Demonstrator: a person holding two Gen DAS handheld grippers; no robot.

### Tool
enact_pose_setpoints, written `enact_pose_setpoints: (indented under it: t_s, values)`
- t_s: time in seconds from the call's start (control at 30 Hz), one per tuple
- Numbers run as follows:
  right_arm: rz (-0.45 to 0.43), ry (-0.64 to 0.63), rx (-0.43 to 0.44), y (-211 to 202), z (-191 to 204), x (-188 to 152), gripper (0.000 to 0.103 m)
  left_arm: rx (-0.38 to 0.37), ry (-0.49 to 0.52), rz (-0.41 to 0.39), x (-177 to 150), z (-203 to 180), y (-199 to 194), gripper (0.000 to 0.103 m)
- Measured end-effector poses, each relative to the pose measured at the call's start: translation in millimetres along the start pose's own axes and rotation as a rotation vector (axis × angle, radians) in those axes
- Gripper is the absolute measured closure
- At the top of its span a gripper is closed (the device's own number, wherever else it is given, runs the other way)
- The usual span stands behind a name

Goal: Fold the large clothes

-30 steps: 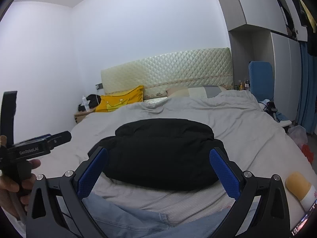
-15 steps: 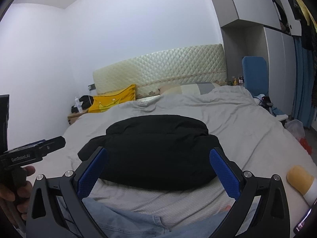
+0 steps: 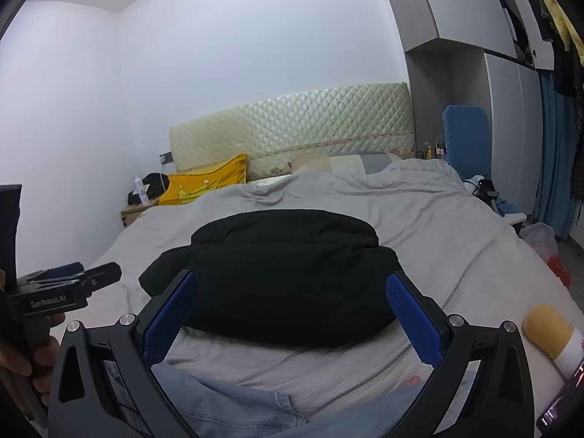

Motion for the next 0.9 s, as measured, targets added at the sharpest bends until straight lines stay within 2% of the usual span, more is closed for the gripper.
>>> enact_pose_setpoints:
  t_s: [0.9]
  values:
    - [0.017, 0.005, -0.013, 4.1, -0.2, -7.5, 0.000, 0.015, 0.007, 0.022, -8.2, 2.6, -0.1, 0.000]
Point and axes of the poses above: each gripper's, at about its wrist camera, not at the fingertips, and y roughly the way its jaws point, z to its left, x to its top, the point moved 4 cm from there along y, roughly the way its jaws point, and after that the axes turned 3 degrees about -z, right-handed, at the moved point
